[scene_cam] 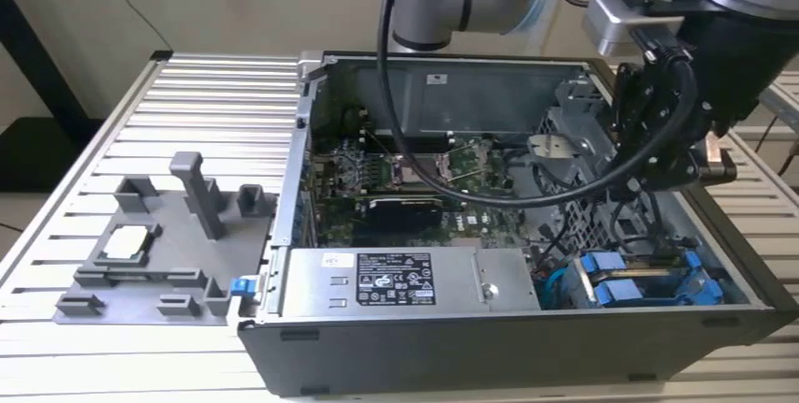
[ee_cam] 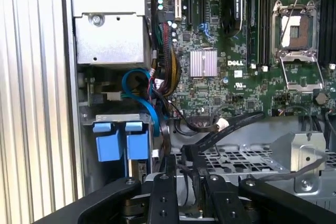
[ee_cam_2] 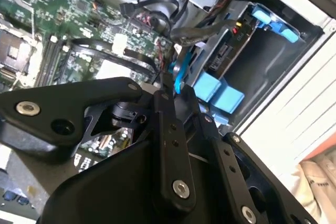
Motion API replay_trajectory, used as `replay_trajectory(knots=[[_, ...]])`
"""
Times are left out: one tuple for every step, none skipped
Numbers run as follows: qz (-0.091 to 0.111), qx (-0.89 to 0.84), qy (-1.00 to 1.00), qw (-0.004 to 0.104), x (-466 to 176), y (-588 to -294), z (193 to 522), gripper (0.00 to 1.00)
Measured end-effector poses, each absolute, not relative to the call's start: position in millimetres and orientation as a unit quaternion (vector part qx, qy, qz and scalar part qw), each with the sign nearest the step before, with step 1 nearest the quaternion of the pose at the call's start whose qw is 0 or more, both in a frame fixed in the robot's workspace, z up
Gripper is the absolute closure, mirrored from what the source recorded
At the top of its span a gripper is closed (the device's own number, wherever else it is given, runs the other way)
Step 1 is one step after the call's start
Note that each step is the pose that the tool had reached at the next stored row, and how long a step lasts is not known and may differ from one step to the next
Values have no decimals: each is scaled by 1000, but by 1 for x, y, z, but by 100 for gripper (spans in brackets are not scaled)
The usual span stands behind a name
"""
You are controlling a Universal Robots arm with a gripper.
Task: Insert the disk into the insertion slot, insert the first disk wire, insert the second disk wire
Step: 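Insert the second disk wire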
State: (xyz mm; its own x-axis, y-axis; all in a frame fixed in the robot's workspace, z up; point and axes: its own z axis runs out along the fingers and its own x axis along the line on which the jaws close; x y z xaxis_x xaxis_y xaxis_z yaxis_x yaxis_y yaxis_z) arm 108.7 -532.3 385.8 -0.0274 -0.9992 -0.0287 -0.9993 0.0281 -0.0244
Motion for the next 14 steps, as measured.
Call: replay_trajectory(knots=[[-6, -697, 717, 13, 108, -531, 386, 73], [-13, -697, 717, 8, 106, -529, 386, 73], [-17, -697, 717, 6, 104, -527, 385, 73], [-19, -697, 716, 6, 102, -525, 385, 73], [-21, -697, 716, 6, 100, -522, 384, 73], [-22, -697, 716, 6, 98, -519, 383, 73], [-23, -698, 716, 7, 97, -517, 381, 73], [-24, -699, 715, 9, 96, -516, 379, 73], [-25, -701, 713, 10, 96, -515, 378, 73], [-26, -705, 709, 11, 96, -514, 377, 73], [-27, -709, 704, 11, 96, -514, 376, 73], [-28, -713, 700, 10, 96, -513, 375, 73], [-30, -717, 696, 9, 96, -513, 375, 73], [-32, -721, 692, 8, 96, -512, 374, 73]])
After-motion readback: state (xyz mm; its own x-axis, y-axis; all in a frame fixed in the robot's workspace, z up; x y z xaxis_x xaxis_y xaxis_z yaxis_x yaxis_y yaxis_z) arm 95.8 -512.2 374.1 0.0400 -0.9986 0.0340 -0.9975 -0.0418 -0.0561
